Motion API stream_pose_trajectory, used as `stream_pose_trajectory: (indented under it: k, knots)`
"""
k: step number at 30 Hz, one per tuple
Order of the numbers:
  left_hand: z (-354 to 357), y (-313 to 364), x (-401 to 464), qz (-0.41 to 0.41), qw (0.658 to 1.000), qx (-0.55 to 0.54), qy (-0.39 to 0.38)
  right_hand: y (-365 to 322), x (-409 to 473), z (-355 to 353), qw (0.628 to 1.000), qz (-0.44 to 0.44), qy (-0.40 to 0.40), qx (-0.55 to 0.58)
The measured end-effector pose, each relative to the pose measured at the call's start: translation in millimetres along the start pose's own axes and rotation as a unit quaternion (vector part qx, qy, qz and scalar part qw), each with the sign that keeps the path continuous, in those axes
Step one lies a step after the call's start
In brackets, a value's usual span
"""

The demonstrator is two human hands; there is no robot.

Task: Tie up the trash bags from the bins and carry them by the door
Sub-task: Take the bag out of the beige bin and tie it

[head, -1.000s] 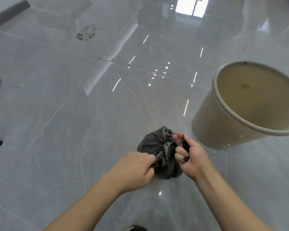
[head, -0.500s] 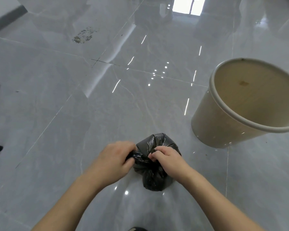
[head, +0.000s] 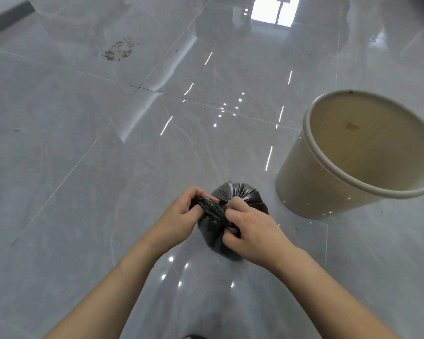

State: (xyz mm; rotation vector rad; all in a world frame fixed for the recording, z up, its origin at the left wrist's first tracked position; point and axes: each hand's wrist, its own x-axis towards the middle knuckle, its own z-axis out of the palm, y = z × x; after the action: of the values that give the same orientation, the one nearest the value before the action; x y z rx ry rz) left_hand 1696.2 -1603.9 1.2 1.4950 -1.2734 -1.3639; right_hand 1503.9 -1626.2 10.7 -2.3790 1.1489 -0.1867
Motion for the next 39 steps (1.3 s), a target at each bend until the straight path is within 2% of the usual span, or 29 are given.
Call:
stream_pose_trajectory:
  k: [4, 8, 10, 13, 17, 22, 25, 30, 35, 39]
  knots:
    - [5.4, -3.3, 0.6, 0.0, 1.0, 0.016, 0.005, 4.3, -4.5, 0.7, 0.999, 0.02, 0.041, 0.015]
    - [10.9, 1.1, -0.2, -0.014, 1.0, -0.004, 0.024, 4.0, -2.8, 2.7, 0.994, 0.081, 0.073, -0.022]
    - [12.0, 4.6, -0.6, -0.029, 0.999, -0.02, 0.025, 3.6, -0.5, 3.1, 0.99, 0.11, 0.076, -0.035]
    - [11.7, 1.9, 0.2, -0.031, 0.999, 0.022, 0.026, 5.1, 0.6, 4.3, 0.988, 0.135, 0.071, -0.035]
    - [11.1, -1.8, -0.6, -0.025, 0.999, 0.028, 0.03, 4.9, -4.9, 6.4, 0.984, 0.095, 0.072, -0.136]
    - [11.7, -4.9, 0.4, -0.021, 0.999, 0.018, 0.026, 2.7, -9.0, -3.1, 0.978, 0.018, 0.055, -0.201]
    - [15.9, -3.2, 2.0, -0.01, 0.999, -0.016, 0.033, 4.8, -10.5, -7.6, 0.978, -0.005, 0.084, -0.192]
    - [26.3, -0.6, 6.5, 0.024, 0.998, -0.032, 0.038, 10.5, -15.9, -6.5, 0.968, -0.051, 0.181, -0.165]
    - [40.4, -0.8, 9.3, 0.013, 0.999, -0.04, 0.031, 17.0, -21.1, -1.1, 0.954, -0.04, 0.266, -0.133]
    - [48.4, -1.4, 9.2, 0.0, 0.998, -0.051, 0.026, 20.8, -28.1, 3.1, 0.954, -0.052, 0.279, -0.094]
